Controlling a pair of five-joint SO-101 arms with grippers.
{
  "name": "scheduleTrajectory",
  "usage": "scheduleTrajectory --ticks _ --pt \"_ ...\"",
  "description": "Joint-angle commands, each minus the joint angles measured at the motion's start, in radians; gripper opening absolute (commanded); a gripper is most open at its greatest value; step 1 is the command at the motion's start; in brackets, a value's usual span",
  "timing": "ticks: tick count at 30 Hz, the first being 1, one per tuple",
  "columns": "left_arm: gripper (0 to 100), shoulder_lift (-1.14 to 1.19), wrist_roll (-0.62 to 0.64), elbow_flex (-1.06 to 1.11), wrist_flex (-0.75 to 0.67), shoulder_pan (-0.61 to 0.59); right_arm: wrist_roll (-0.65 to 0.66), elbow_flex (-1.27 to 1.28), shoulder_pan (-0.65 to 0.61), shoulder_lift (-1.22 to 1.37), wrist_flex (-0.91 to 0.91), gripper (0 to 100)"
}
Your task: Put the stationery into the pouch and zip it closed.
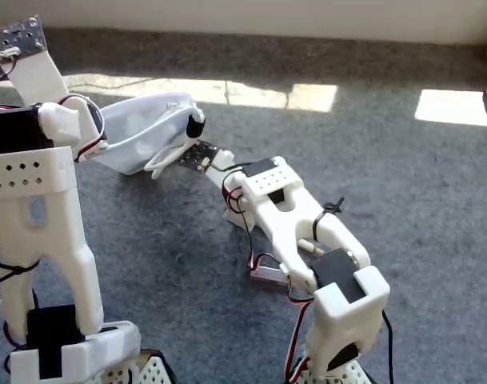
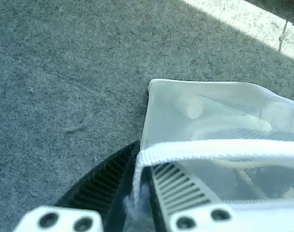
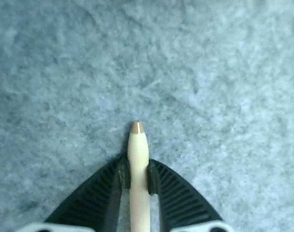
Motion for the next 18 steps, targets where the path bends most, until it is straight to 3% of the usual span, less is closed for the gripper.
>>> scheduleTrajectory --ticks 1,18 --pt "1 0.001 0.006 -0.013 -0.012 -0.013 0.018 -0.01 -0.012 -0.093 0.07 0.5" --pt "1 -0.004 -0.006 -0.013 -0.011 0.113 -0.097 -0.007 -0.142 -0.529 0.335 0.5"
